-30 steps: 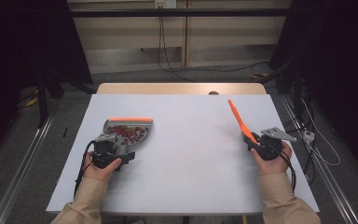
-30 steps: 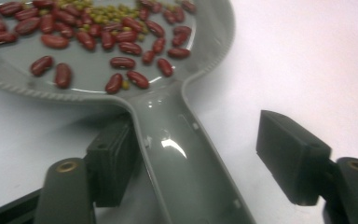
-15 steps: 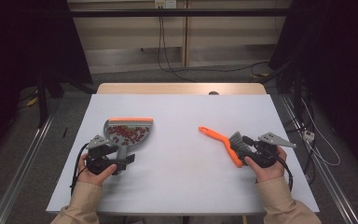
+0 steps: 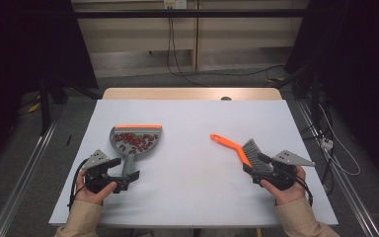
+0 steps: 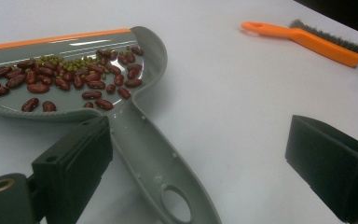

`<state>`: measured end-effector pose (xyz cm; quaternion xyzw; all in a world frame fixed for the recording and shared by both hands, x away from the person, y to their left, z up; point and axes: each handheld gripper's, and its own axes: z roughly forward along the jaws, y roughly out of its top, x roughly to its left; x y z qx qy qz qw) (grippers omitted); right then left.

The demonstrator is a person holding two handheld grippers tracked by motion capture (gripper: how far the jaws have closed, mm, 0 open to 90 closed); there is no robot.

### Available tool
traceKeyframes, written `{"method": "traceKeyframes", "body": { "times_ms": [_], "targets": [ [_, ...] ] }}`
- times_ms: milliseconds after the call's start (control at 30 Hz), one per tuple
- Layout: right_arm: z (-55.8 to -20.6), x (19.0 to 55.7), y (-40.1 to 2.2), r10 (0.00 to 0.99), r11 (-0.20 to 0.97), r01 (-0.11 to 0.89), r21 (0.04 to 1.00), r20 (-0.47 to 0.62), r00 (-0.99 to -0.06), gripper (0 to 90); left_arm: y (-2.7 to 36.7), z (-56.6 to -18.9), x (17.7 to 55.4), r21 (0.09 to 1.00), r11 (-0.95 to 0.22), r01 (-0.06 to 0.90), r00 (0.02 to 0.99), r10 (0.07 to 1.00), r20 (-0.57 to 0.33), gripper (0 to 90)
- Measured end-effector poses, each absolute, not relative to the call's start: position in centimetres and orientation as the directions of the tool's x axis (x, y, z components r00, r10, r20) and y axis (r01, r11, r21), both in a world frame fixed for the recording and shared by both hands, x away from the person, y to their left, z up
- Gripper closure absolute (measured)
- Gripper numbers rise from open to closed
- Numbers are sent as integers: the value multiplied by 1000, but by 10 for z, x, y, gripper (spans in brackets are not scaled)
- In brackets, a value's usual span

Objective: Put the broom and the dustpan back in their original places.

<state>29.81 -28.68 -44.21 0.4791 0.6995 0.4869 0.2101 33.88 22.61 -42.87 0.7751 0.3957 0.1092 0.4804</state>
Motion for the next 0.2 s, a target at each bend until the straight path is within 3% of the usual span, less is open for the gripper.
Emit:
{"method": "traceKeyframes", "body": {
  "times_ms": [200],
  "targets": [
    [-443,297,-287,876,73,460,885,164,-454,250,225,-430,339,838,-226,497,667,717,-202,72]
  ]
}}
